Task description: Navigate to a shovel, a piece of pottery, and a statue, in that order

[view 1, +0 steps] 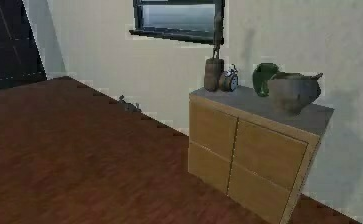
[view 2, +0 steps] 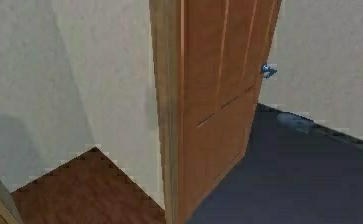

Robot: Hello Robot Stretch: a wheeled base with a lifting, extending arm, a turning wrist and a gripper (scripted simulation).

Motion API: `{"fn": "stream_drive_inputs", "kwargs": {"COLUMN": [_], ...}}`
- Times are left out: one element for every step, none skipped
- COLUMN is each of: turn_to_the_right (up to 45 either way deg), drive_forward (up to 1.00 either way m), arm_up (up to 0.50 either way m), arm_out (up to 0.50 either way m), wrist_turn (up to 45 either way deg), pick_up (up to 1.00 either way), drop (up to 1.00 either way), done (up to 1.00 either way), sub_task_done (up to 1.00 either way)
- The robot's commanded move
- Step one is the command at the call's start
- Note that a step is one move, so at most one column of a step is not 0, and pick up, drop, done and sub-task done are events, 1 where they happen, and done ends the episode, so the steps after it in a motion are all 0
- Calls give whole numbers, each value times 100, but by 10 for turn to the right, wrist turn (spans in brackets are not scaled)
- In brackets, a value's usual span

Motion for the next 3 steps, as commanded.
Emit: {"fn": "stream_drive_inputs", "kwargs": {"turn_to_the_right": [360, 0, -90], "drive_forward": [0, 55, 0], "arm_up": [0, 0, 0], "arm_out": [0, 0, 0], "wrist_turn": [0, 0, 0], "pick_up": [0, 0, 0], "drop": [0, 0, 0], "done": [0, 0, 0], "sub_task_done": [0, 0, 0]}}
